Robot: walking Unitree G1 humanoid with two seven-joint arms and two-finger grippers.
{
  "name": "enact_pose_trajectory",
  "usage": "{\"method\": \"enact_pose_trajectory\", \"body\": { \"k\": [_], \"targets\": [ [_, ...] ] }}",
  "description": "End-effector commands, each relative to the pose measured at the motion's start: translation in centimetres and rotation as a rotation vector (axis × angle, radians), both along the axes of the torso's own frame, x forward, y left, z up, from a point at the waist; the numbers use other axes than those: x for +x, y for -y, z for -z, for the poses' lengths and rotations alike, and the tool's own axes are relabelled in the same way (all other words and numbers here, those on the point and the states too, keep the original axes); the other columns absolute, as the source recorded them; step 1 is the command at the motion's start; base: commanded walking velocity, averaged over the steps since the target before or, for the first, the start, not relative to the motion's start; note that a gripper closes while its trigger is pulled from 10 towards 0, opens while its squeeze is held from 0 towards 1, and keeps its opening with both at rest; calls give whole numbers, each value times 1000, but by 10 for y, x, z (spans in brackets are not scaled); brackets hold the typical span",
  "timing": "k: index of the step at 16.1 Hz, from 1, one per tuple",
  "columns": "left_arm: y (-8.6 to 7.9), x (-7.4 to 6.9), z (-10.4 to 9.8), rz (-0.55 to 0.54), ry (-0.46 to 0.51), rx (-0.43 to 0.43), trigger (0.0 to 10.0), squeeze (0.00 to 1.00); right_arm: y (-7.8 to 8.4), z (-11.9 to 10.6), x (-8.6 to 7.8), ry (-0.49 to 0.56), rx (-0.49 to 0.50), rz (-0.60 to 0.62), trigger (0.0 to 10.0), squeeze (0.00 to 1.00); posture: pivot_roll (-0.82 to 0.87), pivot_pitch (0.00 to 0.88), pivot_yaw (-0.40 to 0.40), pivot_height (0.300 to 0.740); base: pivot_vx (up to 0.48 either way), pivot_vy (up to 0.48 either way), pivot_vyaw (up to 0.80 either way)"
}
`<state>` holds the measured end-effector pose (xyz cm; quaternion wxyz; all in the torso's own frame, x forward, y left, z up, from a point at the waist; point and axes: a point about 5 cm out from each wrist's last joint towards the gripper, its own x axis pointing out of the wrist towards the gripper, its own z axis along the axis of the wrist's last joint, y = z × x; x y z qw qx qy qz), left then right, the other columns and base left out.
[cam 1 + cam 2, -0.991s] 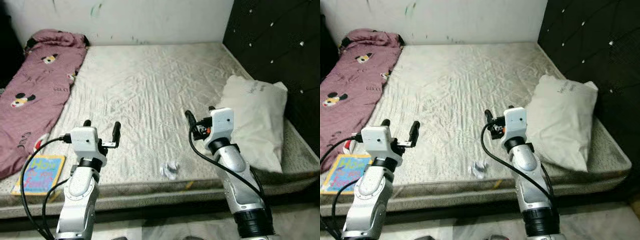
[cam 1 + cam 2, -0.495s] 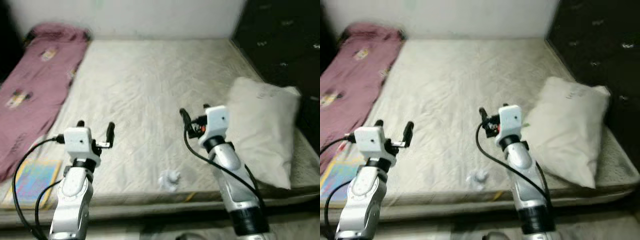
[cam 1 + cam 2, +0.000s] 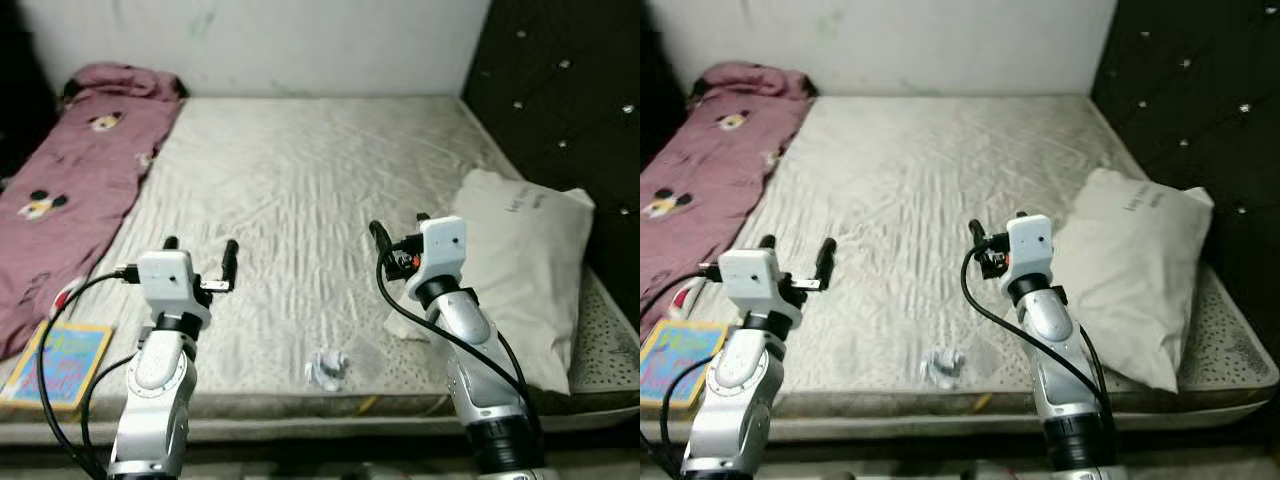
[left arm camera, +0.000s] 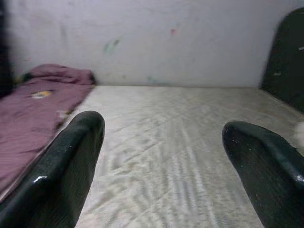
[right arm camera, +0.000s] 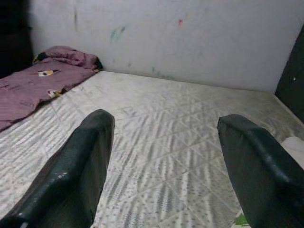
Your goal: Clean up the room
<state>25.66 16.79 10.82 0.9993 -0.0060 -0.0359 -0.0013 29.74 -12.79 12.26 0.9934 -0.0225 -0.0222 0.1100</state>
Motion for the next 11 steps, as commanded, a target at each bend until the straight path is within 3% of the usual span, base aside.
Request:
{"method": "enact_pose_trajectory", "body": {
  "k": [1,3,6,10,11],
  "targets": [
    [-4,1,2,-38,-25,31,10000,0,1,-2,2,11,7,11,10000,0,-97,0,-5,740,0,0,0],
    [-9,1,5,-87,-71,128,10000,0,1,-2,2,8,12,16,10000,0,-94,0,-2,740,0,0,0],
    [-8,-1,3,133,-46,138,10000,0,4,1,5,-14,10,42,10000,0,-79,4,-5,740,0,0,0],
    [3,4,-3,219,-29,203,10000,0,5,3,7,-27,19,55,10000,0,-75,8,-9,740,0,0,-800],
    [3,8,-5,227,-20,247,10000,0,4,2,8,-26,16,45,10000,0,-63,6,-25,740,0,0,0]
  ]
}}
